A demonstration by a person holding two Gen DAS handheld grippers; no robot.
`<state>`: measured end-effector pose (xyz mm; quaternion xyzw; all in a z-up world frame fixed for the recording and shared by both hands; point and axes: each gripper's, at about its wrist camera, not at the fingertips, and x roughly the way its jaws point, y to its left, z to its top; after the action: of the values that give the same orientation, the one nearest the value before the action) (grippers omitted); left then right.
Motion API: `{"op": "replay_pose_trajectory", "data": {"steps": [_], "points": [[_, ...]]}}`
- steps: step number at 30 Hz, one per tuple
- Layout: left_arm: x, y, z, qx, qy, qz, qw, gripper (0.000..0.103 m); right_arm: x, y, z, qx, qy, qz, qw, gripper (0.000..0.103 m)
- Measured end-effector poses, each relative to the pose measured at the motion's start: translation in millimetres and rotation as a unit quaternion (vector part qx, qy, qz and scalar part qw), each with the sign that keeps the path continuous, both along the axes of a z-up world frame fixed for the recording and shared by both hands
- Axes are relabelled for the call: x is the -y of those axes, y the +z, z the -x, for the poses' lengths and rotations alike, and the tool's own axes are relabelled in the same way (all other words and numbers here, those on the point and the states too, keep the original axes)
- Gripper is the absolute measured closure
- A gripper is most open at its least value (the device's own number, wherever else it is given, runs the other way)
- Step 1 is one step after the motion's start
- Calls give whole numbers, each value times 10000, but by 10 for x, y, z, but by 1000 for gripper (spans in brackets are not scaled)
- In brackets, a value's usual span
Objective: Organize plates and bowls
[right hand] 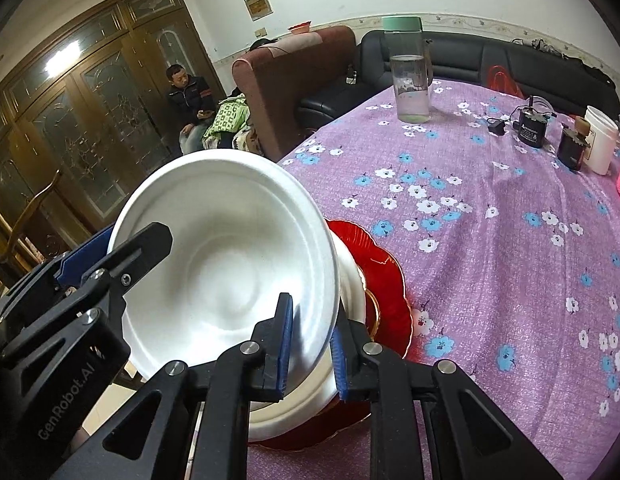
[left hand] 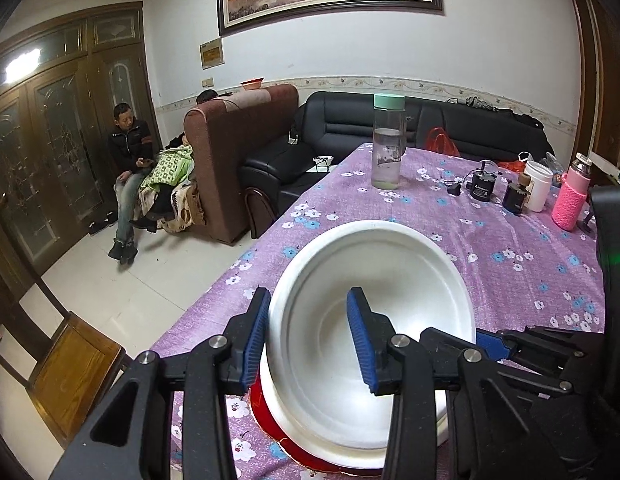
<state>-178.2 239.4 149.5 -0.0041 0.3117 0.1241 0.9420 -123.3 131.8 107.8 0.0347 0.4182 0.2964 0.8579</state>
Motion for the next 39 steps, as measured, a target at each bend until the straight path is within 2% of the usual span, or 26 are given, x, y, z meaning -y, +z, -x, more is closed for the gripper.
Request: {"op": "replay_pose_trajectory", "data": {"steps": [3, 7, 12, 14, 16, 18, 19, 24, 29, 39], "points": [[1, 19, 19, 63, 43, -23, 10000, 63, -23, -3, -1, 67, -4, 112, 9999, 83], [-2, 83, 68, 246, 148, -108, 9995, 44, -55, 5, 17, 175, -6, 202, 9996, 83], [-30, 127, 98, 347, 216, -147, 9991, 36, -42, 5, 22, 263, -64, 176, 9995, 82], [-58, 125, 96, 335, 233, -123, 9991, 34, -23, 18, 21, 304, -73, 91, 9995, 74], [-70, 130, 91, 340, 269, -97, 9990, 28, -8, 49, 44, 367, -28, -35, 9993, 55], [-86, 141, 106, 368, 311, -91, 9988, 23, -6, 91, 85, 484, -47, -70, 9988, 45], [-94, 149, 112, 381, 320, -87, 9987, 20, -1, 117, 108, 590, -85, -44, 9982, 43], [-98, 185, 152, 471, 402, -120, 9980, 13, 47, 224, 211, 907, -179, 4, 9957, 40], [-93, 194, 160, 479, 413, -127, 9979, 12, 197, 280, 277, 1131, -475, -45, 9924, 36], [-73, 245, 241, 540, 477, -145, 9973, 4, 507, 232, 274, 967, -1003, -276, 9899, 33]]}}
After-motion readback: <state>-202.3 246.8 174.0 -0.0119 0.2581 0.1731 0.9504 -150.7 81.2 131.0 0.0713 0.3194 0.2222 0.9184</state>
